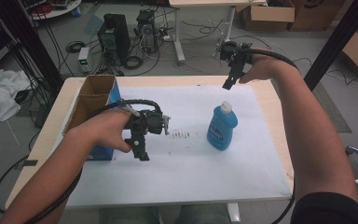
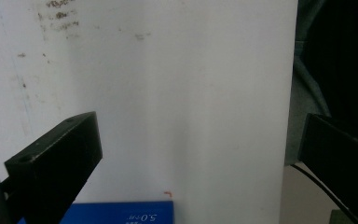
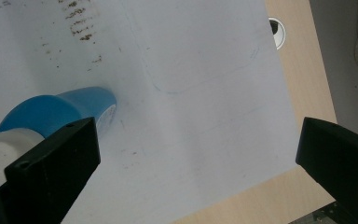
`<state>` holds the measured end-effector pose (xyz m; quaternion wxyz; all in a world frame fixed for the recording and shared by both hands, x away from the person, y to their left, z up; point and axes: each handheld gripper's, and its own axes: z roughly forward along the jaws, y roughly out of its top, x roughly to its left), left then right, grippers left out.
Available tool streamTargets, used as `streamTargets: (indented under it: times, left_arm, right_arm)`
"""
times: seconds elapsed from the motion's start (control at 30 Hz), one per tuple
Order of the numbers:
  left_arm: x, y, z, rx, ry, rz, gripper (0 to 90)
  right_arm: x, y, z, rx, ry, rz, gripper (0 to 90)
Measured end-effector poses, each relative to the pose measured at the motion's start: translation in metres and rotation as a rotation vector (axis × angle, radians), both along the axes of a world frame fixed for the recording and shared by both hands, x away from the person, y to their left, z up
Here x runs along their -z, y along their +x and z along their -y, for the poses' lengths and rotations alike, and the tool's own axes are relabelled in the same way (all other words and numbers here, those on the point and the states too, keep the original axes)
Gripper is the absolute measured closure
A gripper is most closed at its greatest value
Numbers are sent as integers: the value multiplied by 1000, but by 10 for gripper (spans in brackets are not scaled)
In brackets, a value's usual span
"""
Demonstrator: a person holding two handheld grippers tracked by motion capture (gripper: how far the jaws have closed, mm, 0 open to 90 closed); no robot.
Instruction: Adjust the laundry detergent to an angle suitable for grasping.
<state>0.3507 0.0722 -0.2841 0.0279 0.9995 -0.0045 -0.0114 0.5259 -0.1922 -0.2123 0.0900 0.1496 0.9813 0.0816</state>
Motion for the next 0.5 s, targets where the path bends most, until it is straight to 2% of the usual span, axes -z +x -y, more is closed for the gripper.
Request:
streamTargets:
  times: [0.27,0.5]
  left_arm:
    - [-4,-2,3,1,-7,10,1]
    - [-2,-4,3,-6,-9,-3,1]
  right_arm:
    - [1,-3,3,2,12,7,0]
    - [0,-5,5,-1,17,7,0]
